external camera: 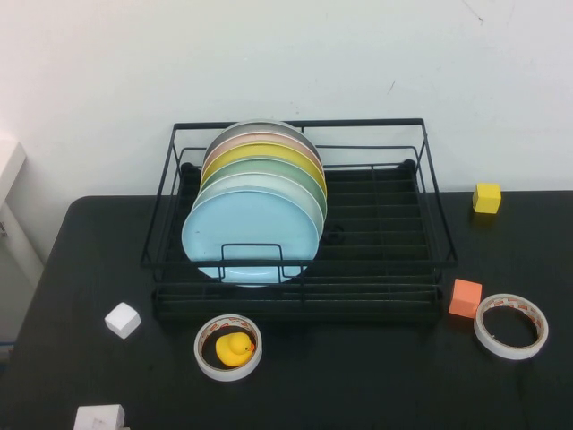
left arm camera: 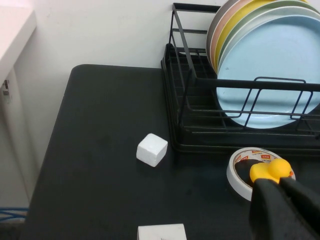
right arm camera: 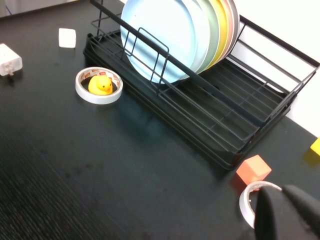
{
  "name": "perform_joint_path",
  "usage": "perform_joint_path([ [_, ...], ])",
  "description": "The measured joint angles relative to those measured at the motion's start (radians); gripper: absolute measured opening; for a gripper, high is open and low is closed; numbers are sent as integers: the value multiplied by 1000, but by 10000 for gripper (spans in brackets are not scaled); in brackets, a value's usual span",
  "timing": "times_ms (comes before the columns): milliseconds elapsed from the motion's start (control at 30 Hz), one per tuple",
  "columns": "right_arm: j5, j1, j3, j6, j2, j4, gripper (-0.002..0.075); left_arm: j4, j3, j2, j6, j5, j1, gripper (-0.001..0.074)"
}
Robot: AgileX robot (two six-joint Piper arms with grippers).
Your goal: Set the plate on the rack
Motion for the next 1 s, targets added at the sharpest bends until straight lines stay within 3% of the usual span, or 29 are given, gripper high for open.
perform_joint_path([
  [733,0,-8,0,0,-6,2,1,0,0,0,0,0,0,-2],
  [1000,-4,-178,0,0,-49,6,1,0,0,0,1,0,0,-2],
])
